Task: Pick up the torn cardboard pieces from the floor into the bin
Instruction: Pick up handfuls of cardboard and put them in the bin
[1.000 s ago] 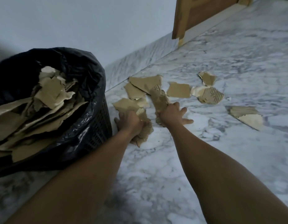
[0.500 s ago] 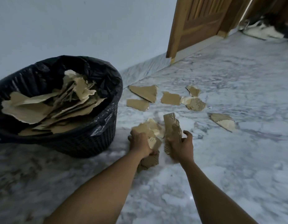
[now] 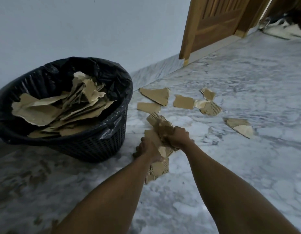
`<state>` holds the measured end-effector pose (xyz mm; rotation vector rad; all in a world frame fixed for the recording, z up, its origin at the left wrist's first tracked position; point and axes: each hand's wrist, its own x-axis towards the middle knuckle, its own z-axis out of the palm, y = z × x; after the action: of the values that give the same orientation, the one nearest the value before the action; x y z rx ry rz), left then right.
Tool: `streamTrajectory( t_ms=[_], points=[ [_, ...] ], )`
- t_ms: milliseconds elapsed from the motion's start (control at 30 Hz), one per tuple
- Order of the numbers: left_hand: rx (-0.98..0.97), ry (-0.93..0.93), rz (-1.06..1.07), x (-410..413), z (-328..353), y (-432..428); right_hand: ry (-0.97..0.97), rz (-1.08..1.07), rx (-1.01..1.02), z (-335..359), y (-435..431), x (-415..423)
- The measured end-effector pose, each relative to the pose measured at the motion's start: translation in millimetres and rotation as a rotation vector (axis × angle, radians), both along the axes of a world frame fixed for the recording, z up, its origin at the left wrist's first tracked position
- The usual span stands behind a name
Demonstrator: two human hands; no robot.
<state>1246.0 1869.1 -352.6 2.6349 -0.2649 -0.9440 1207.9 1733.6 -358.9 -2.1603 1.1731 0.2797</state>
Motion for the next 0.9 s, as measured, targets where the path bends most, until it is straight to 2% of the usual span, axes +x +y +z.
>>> streamTrajectory(
  t_ms=[67, 167, 233, 333, 467, 633, 733, 800, 900],
  points=[
    [0.075, -0.02, -0.056, 0, -1, -3, -0.024, -0.023, 0.058, -3, 0, 5],
    [0.123, -0.07, -0.087, 1, 0, -6, -0.184, -0.046, 0.192, -7, -4, -4],
    [0.056, -0.067, -0.056, 1, 3, -7, -0.298, -0.123, 0.295, 5, -4, -15],
    [-0.08, -0.09, -0.056, -4, 5, -7, -0.329, -0.178, 0.477, 14, -7, -27],
    [-0.256, -0.137, -0.019, -18, 11, 0, -0.415, -0.277, 0.563, 16, -2, -37],
    [-0.391, -0.229, -0.064, -36, 34, -5, -0.5, -0.499, 0.544, 35, -2, -52],
    [-0.535, -0.282, -0.066, -29, 87, -26, -0.642, -0.532, 0.435, 85, -23, -40],
    [-0.607, -0.317, -0.016, -9, 141, -39, -0.742, -0.486, 0.361, 141, -37, -19],
    [-0.618, -0.473, -0.077, 34, 228, -42, -0.885, -0.269, 0.239, 240, -40, 19]
  ],
)
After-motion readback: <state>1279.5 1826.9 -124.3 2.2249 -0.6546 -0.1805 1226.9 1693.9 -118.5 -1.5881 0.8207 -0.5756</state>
